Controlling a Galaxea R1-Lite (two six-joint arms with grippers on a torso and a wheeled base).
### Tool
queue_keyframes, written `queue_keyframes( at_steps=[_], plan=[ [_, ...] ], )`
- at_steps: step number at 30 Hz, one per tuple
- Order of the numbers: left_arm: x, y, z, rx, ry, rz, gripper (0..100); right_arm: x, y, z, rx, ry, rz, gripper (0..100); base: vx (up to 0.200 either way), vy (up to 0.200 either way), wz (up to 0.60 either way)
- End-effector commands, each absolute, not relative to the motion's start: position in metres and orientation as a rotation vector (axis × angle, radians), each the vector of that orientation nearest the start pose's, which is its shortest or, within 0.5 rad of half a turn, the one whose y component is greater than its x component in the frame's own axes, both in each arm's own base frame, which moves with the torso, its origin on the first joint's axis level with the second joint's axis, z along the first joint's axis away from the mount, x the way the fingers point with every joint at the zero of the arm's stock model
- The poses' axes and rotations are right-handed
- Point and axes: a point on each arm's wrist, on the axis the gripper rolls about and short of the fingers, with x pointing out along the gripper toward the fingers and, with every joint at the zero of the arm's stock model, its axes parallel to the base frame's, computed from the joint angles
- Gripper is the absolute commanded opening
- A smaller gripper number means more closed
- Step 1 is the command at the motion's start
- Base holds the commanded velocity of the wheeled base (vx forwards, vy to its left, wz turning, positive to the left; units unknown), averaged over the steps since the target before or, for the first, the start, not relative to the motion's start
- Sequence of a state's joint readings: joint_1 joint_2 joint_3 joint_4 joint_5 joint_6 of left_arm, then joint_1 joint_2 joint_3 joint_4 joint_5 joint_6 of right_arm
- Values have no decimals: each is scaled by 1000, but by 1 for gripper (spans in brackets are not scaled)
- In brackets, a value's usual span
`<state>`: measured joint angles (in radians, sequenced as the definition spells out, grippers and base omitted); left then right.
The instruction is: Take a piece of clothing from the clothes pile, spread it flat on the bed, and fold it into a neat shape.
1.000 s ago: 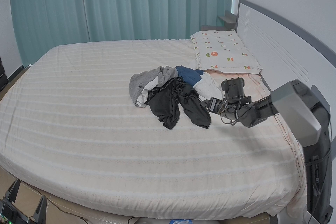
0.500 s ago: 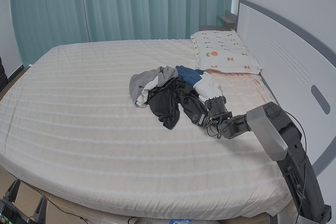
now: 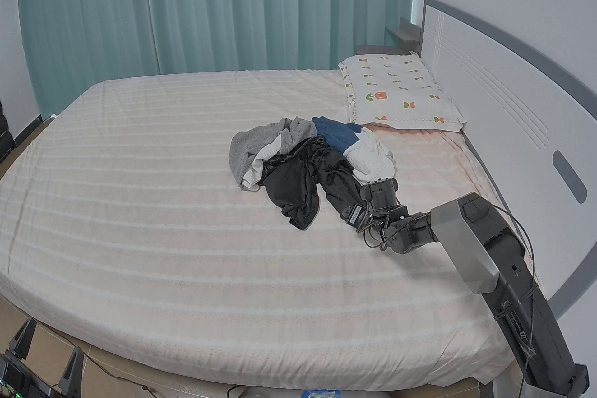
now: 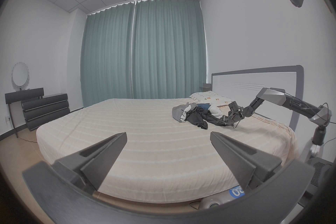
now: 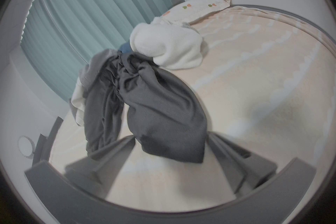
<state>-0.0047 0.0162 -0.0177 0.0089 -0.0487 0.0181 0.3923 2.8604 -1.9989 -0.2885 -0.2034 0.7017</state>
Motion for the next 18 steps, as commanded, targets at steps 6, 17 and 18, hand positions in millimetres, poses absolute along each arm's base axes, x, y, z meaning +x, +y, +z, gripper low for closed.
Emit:
queue_keyframes(
  at_steps=[6, 17, 18],
  plan=[
    [-22, -1, 76, 18, 19, -55, 100, 506, 213, -46, 536, 523, 22, 0, 0, 0, 0],
    [-22, -1, 76, 10, 20, -54, 100, 444, 187, 20, 610, 648, 38, 0, 0, 0, 0],
    [-22, -1, 76, 10, 20, -54, 100, 432, 182, 25, 617, 665, 64, 0, 0, 0, 0]
  ],
)
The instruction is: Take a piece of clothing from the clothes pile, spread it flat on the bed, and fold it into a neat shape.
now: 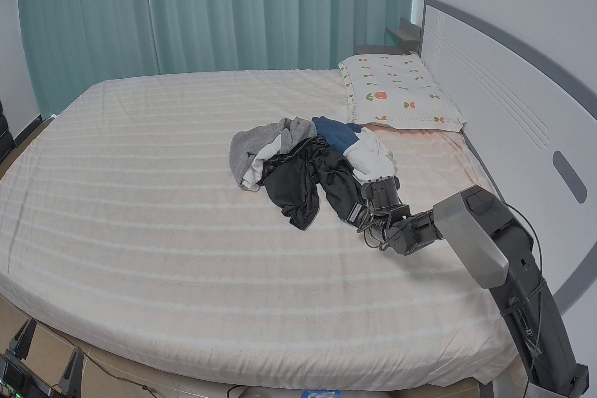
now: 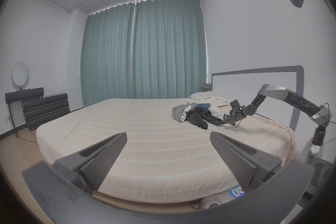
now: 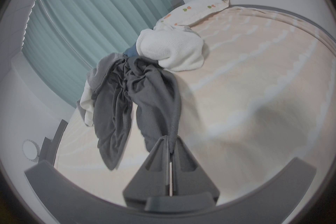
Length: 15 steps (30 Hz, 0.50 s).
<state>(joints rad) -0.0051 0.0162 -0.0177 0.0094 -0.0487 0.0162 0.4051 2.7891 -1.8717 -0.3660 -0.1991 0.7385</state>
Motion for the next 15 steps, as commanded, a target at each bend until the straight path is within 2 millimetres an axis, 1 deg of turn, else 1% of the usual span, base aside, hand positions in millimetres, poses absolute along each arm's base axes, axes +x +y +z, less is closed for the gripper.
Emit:
queue_keyframes(
  at_steps=[1, 2, 3, 4, 5, 6, 7, 8, 11, 13, 15],
  plan=[
    [-22, -1, 76, 10, 20, -54, 100, 430, 182, 27, 619, 664, 69, 0, 0, 0, 0],
    [-22, -1, 76, 10, 20, -54, 100, 403, 171, 40, 641, 668, 129, 0, 0, 0, 0],
    [-22, -1, 76, 10, 20, -54, 100, 388, 166, 45, 651, 665, 160, 0, 0, 0, 0],
    [-22, -1, 76, 10, 20, -54, 100, 382, 163, 47, 654, 663, 174, 0, 0, 0, 0],
    [-22, -1, 76, 12, 20, -54, 100, 361, 156, 55, 668, 645, 222, 0, 0, 0, 0],
    [-22, -1, 76, 12, 20, -54, 100, 346, 150, 62, 677, 631, 253, 0, 0, 0, 0],
    [-22, -1, 76, 13, 20, -54, 100, 340, 148, 65, 681, 625, 266, 0, 0, 0, 0],
    [-22, -1, 76, 15, 20, -54, 100, 322, 141, 71, 687, 620, 302, 0, 0, 0, 0],
    [-22, -1, 76, 16, 19, -54, 100, 286, 129, 87, 701, 598, 382, 0, 0, 0, 0],
    [-22, -1, 76, 18, 19, -54, 100, 265, 125, 94, 703, 585, 428, 0, 0, 0, 0],
    [-22, -1, 76, 16, 18, -55, 100, 243, 125, 95, 694, 582, 462, 0, 0, 0, 0]
  ],
)
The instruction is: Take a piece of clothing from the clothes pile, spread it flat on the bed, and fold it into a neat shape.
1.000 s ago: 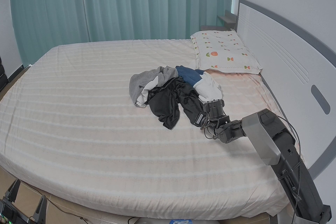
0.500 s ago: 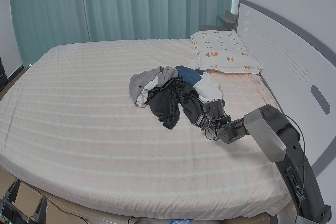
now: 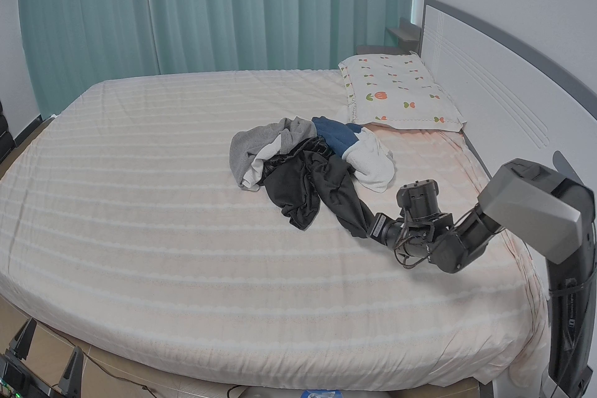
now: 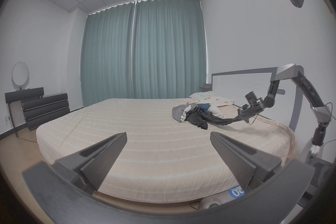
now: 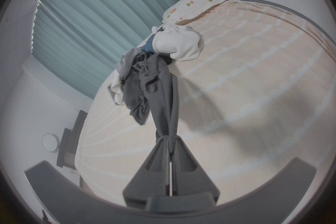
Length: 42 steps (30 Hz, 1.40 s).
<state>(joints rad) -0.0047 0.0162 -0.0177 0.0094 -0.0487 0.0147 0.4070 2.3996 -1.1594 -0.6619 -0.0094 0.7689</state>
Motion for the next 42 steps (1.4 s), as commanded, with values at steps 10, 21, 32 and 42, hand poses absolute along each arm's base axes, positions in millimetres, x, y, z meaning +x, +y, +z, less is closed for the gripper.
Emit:
queue_keyframes(
  at_steps=[10, 21, 32, 42],
  plan=[
    [-37, -2, 138, -78, -211, -127, 100, 201, 112, 110, 704, 427, 585, 0, 0, 0, 0],
    [41, -6, 198, -5, 97, -253, 100, 183, 102, 142, 729, 288, 636, 0, 0, 0, 0],
    [144, -57, 160, 75, 447, -549, 100, 186, 110, 149, 733, 259, 663, 0, 0, 0, 0],
    [198, -114, 115, 145, 530, -596, 100, 181, 115, 150, 731, 262, 687, 0, 0, 0, 0]
  ],
)
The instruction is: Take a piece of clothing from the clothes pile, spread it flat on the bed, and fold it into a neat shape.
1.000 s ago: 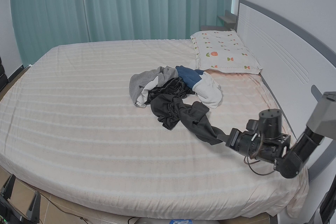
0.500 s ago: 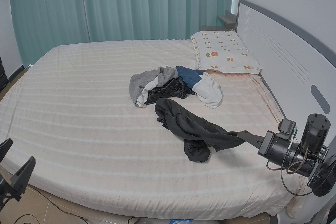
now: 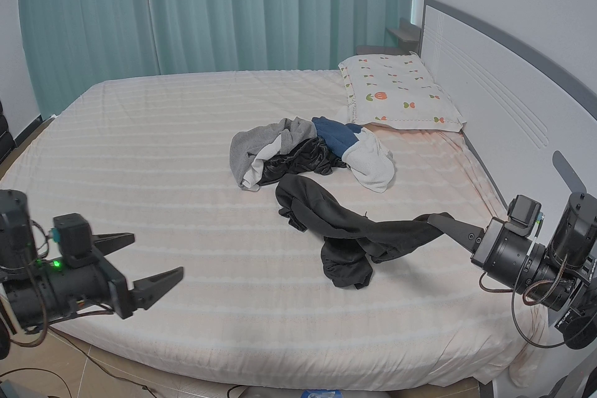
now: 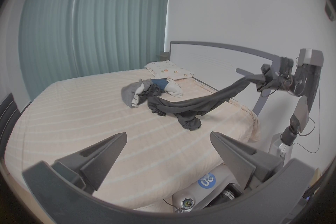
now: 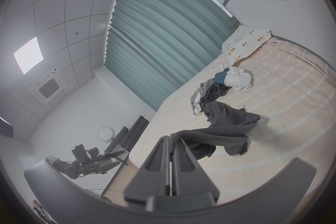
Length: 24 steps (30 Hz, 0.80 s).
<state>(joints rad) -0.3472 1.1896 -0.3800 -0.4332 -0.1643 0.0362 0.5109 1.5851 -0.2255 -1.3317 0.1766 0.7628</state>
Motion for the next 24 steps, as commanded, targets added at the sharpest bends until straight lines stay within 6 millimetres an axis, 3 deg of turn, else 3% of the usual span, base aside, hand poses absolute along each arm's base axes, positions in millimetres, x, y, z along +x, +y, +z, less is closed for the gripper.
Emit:
queue_keyframes(
  at_steps=[1, 9, 24],
  plan=[
    [202, -120, 110, 145, 536, -598, 100, 180, 115, 152, 732, 256, 694, 0, 0, 0, 0],
    [232, -172, 74, 77, 553, -557, 100, 165, 127, 153, 727, 281, 755, 0, 0, 0, 0],
    [273, -208, 41, 80, 509, -525, 100, 151, 127, 167, 740, 227, 816, 0, 0, 0, 0]
  ],
)
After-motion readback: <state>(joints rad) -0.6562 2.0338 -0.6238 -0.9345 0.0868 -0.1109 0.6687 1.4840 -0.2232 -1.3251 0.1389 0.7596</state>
